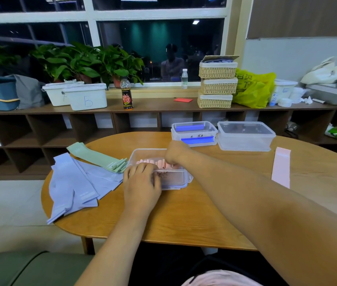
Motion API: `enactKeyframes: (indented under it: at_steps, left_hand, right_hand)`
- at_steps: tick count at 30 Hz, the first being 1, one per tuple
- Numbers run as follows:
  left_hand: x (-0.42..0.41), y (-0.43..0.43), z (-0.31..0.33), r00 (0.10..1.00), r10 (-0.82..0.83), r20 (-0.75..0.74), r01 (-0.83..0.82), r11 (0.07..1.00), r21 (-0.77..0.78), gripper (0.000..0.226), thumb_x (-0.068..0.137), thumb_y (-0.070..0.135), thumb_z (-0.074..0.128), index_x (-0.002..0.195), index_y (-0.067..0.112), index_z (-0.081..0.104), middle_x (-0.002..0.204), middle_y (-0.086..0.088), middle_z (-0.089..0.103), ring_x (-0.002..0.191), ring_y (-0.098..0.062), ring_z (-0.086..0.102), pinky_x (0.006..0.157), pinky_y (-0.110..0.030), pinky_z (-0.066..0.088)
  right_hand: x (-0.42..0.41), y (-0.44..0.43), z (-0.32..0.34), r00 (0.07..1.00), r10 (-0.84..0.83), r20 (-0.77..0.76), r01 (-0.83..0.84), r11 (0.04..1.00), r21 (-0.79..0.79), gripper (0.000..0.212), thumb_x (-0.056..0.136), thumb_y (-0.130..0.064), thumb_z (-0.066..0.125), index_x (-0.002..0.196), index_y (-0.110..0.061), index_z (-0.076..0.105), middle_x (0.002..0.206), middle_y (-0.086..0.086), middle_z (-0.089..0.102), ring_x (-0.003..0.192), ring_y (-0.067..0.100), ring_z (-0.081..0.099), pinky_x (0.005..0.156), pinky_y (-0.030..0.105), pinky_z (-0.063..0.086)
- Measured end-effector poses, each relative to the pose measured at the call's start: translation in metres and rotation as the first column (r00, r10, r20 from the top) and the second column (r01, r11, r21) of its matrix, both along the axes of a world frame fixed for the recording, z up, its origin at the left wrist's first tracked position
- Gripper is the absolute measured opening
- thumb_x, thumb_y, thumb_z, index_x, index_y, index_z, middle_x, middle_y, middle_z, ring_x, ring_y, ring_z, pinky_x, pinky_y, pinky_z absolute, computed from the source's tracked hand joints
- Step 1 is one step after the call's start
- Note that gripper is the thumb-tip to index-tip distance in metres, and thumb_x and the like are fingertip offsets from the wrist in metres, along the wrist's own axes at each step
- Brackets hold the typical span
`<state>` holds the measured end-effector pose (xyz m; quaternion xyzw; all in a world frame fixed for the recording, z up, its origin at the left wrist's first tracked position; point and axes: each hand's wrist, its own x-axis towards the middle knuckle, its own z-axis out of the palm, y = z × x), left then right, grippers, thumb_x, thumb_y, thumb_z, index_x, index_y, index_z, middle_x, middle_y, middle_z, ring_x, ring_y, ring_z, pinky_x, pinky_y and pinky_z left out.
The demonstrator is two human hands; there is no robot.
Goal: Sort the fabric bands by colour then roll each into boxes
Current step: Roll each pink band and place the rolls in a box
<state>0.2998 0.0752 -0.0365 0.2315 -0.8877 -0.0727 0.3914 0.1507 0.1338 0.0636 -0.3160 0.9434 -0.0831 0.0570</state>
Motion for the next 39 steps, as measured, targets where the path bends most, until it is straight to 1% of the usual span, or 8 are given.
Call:
enactKeyframes:
  at_steps: [2,7,13,19,25,29,32,39]
  left_hand:
    - [0.000,0.000,0.000,1.000,0.003,-0.002,-0.003,1.000,-0.004,0.018,0.095,0.026,0.063,0.111,0.026,0.070,0.113,0.007,0.068,0.115,-0.020,0.055,0.105,-0.040,0.041]
    - [0.001,0.001,-0.001,1.000,0.002,-0.005,-0.002,1.000,-0.006,0.017,0.095,0.026,0.063,0.111,0.026,0.069,0.114,0.007,0.068,0.114,-0.019,0.054,0.106,-0.040,0.040]
    - [0.000,0.010,0.003,0.997,-0.075,0.020,0.077,0.992,-0.102,0.026,0.093,0.025,0.062,0.119,0.025,0.067,0.120,0.007,0.066,0.121,-0.019,0.055,0.116,-0.044,0.036]
    - [-0.012,0.039,0.004,0.971,-0.233,0.048,0.238,0.957,-0.166,0.032,0.090,0.024,0.058,0.120,0.020,0.067,0.119,0.006,0.066,0.119,-0.022,0.058,0.111,-0.041,0.039]
    - [-0.035,0.091,0.002,0.918,-0.392,0.066,0.397,0.894,-0.207,0.032,0.095,0.024,0.060,0.126,0.023,0.068,0.130,0.008,0.064,0.131,-0.017,0.055,0.112,-0.041,0.040]
    - [-0.055,0.122,-0.001,0.870,-0.471,0.147,0.493,0.844,-0.211,0.030,0.095,0.027,0.059,0.124,0.024,0.068,0.130,0.009,0.063,0.133,-0.017,0.053,0.112,-0.040,0.041]
    - [-0.068,0.136,-0.001,0.850,-0.491,0.191,0.524,0.828,-0.202,0.028,0.094,0.029,0.060,0.121,0.024,0.068,0.129,0.010,0.062,0.131,-0.016,0.052,0.109,-0.037,0.037]
    - [-0.080,0.147,0.000,0.825,-0.506,0.250,0.535,0.842,-0.061,0.029,0.097,0.037,0.056,0.123,0.029,0.067,0.127,0.015,0.062,0.127,-0.010,0.051,0.105,-0.033,0.039]
  right_hand:
    - [0.002,0.001,0.002,0.999,0.029,-0.019,-0.028,0.999,0.036,0.019,0.100,-0.013,0.064,0.082,-0.014,0.059,0.082,0.004,0.062,0.073,0.017,0.060,0.079,0.031,0.055]
    - [0.008,0.007,0.009,0.980,0.145,-0.133,-0.129,0.985,0.119,0.019,0.103,-0.016,0.062,0.084,-0.015,0.056,0.087,0.004,0.057,0.091,0.021,0.060,0.086,0.032,0.057]
    - [0.001,0.040,0.006,0.993,0.110,-0.046,-0.117,0.974,-0.196,0.025,0.092,-0.009,0.056,0.068,-0.011,0.057,0.069,0.005,0.057,0.074,0.026,0.060,0.056,0.029,0.043]
    - [0.002,0.126,-0.011,0.986,0.167,-0.012,-0.152,0.862,-0.484,0.029,0.095,-0.017,0.063,0.066,-0.021,0.070,0.065,-0.004,0.065,0.063,0.011,0.057,0.058,0.028,0.042]
    - [-0.022,0.219,-0.055,0.999,0.015,-0.031,-0.030,0.819,-0.572,0.016,0.102,-0.026,0.065,0.110,-0.024,0.078,0.105,-0.007,0.071,0.096,0.009,0.067,0.091,0.029,0.055]
    - [-0.042,0.279,-0.075,0.983,-0.174,-0.051,0.138,0.899,-0.415,0.032,0.097,-0.028,0.063,0.129,-0.032,0.069,0.124,-0.006,0.063,0.119,0.019,0.058,0.101,0.040,0.052]
    - [-0.036,0.306,-0.090,0.948,-0.296,-0.116,0.237,0.901,-0.365,0.040,0.090,-0.033,0.059,0.130,-0.034,0.062,0.130,-0.009,0.058,0.124,0.024,0.051,0.100,0.047,0.050]
    - [-0.039,0.318,-0.109,0.897,-0.375,-0.235,0.250,0.867,-0.430,0.027,0.095,-0.016,0.055,0.118,-0.020,0.067,0.110,0.001,0.067,0.103,0.027,0.056,0.075,0.038,0.052]
